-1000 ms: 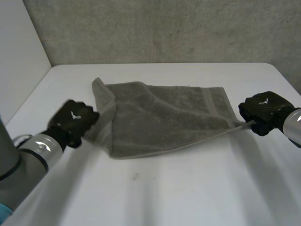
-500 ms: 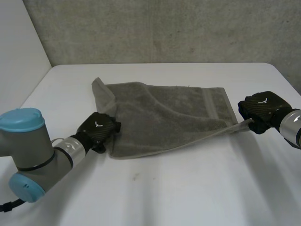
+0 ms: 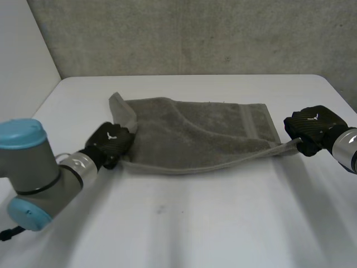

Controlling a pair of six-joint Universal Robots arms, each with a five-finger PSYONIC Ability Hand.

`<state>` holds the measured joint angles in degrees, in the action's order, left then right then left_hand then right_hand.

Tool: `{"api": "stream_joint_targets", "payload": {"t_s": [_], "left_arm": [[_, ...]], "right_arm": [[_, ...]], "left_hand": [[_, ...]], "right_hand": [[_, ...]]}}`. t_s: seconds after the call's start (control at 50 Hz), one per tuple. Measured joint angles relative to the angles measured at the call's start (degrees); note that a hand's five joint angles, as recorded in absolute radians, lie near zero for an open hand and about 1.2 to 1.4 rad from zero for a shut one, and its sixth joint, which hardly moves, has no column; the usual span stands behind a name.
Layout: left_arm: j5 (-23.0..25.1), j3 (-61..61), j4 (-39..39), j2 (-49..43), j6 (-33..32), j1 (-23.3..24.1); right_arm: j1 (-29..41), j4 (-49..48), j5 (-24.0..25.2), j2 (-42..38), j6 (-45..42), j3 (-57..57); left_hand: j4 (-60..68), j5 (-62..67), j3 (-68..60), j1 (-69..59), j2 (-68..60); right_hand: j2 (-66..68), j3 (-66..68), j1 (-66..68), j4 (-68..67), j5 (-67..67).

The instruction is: Fold the towel.

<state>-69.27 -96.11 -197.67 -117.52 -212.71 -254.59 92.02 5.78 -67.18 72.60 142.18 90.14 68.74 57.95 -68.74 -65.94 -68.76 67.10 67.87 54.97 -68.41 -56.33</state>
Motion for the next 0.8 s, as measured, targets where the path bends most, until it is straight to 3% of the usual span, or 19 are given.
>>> {"api": "stream_joint_targets", "payload": {"t_s": [0.16,0.34,0.44,0.6,0.8], "left_arm": [[-3.6,-4.3,7.4,12.3,-4.8,-0.6],[-12.1,-7.4,34.8,20.0,-14.6,-0.4],[-15.1,-7.9,42.4,22.1,-16.3,1.0],[-15.8,-6.2,34.6,21.1,-16.8,2.8],[-15.5,5.1,24.8,7.5,-18.0,3.8]], "right_arm": [[0.3,7.3,-0.3,1.5,-3.1,-0.9],[0.0,28.8,-0.9,4.9,-19.0,1.5],[0.1,33.5,-1.1,7.2,-24.8,3.3],[1.1,26.6,-1.4,7.0,-22.5,2.7],[6.1,12.6,-6.1,-1.7,-13.7,-4.4]], "left_hand": [[0.8,1.1,-0.9,-0.9,-0.9],[1.0,1.3,-0.9,-1.1,-0.9],[1.0,1.3,-0.9,-1.1,-0.9],[1.0,1.3,-0.9,-1.4,-0.9],[1.0,1.5,-0.9,-1.9,-0.9]], "right_hand": [[0.0,0.0,0.0,0.0,0.0],[0.0,0.0,0.0,0.0,0.0],[0.0,0.0,0.0,0.0,0.0],[0.0,0.0,0.0,0.0,0.0],[0.0,0.0,0.0,0.0,0.0]]}}
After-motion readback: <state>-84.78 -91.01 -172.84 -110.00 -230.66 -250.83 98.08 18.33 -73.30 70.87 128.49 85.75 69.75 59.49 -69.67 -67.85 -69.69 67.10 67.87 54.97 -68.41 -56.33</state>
